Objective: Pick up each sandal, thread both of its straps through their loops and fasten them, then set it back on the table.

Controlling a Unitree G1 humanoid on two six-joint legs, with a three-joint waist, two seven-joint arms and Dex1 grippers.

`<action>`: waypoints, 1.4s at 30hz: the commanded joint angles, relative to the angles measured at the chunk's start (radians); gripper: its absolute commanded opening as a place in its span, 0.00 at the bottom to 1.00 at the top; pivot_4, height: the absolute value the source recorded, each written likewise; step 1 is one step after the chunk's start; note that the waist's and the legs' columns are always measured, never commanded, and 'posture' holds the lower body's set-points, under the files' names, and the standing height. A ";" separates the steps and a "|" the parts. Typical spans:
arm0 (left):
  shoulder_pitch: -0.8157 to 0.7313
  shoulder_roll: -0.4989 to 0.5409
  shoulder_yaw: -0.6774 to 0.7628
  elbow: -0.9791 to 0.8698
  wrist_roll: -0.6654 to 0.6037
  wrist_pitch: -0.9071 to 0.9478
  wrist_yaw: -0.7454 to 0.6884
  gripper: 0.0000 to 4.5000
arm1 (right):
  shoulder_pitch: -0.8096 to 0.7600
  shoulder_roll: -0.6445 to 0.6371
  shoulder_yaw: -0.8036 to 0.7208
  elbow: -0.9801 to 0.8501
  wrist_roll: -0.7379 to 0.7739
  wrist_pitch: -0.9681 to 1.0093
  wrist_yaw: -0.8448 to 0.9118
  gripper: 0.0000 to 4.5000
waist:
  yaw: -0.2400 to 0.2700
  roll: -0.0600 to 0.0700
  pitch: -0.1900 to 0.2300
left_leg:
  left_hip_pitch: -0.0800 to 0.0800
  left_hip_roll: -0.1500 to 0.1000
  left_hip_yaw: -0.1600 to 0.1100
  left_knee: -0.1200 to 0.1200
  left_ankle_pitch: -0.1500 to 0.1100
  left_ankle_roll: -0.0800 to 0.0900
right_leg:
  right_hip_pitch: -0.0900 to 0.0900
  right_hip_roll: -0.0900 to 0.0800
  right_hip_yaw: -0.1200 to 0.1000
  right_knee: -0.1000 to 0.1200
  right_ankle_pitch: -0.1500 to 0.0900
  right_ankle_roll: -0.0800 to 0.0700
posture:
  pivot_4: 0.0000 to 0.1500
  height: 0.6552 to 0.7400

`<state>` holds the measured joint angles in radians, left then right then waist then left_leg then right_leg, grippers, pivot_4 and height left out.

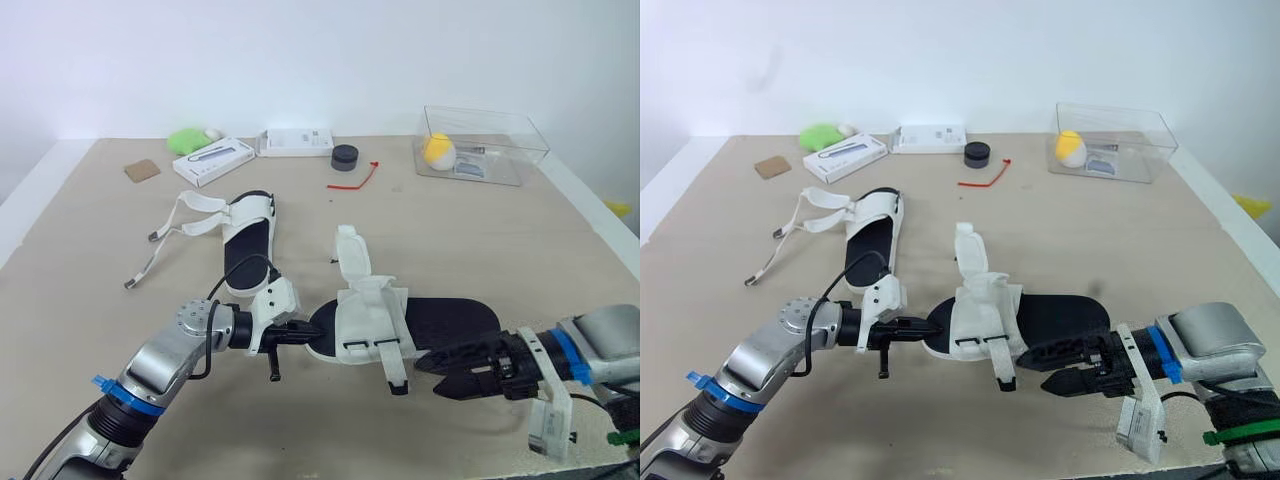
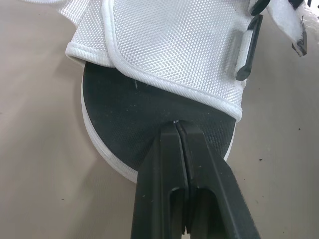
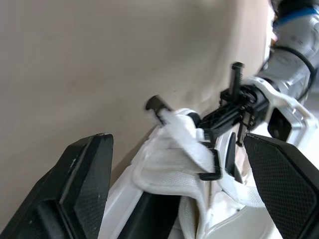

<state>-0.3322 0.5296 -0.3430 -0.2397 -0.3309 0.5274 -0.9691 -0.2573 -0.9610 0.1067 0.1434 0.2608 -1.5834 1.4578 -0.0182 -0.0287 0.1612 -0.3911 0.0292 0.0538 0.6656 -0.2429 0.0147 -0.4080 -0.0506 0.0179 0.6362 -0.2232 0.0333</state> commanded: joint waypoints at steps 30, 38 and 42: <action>-0.004 0.007 -0.009 0.028 0.016 0.026 -0.005 0.00 | -0.056 -0.193 0.268 -0.194 -0.311 0.194 -0.651 0.01 | 0.001 0.001 0.000 | 0.002 -0.001 0.001 -0.001 0.000 0.000 | 0.000 -0.002 0.000 0.001 0.000 -0.001 | 1.00 1.00; -0.016 0.008 -0.006 0.050 0.022 0.014 -0.018 0.00 | -0.038 -0.356 0.325 -0.482 0.045 0.518 -0.592 0.01 | 0.001 0.002 -0.001 | 0.002 -0.001 0.000 -0.001 0.000 0.000 | 0.001 -0.003 -0.001 0.002 -0.002 -0.001 | 1.00 1.00; -0.018 0.005 -0.009 0.052 0.021 0.013 -0.017 0.00 | -0.002 -0.377 0.299 -0.549 0.186 0.626 -0.540 0.01 | 0.002 0.002 -0.001 | 0.002 -0.001 0.000 -0.001 0.000 0.000 | 0.001 -0.003 -0.001 0.002 -0.001 -0.001 | 1.00 1.00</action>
<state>-0.3574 0.5278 -0.3461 -0.2075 -0.3309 0.5287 -0.9905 -0.2684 -1.3156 0.4388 -0.3584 0.3612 -0.9994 0.9041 -0.0162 -0.0267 0.1600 -0.3893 0.0282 0.0542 0.6648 -0.2426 0.0146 -0.4074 -0.0536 0.0163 0.6381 -0.2245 0.0322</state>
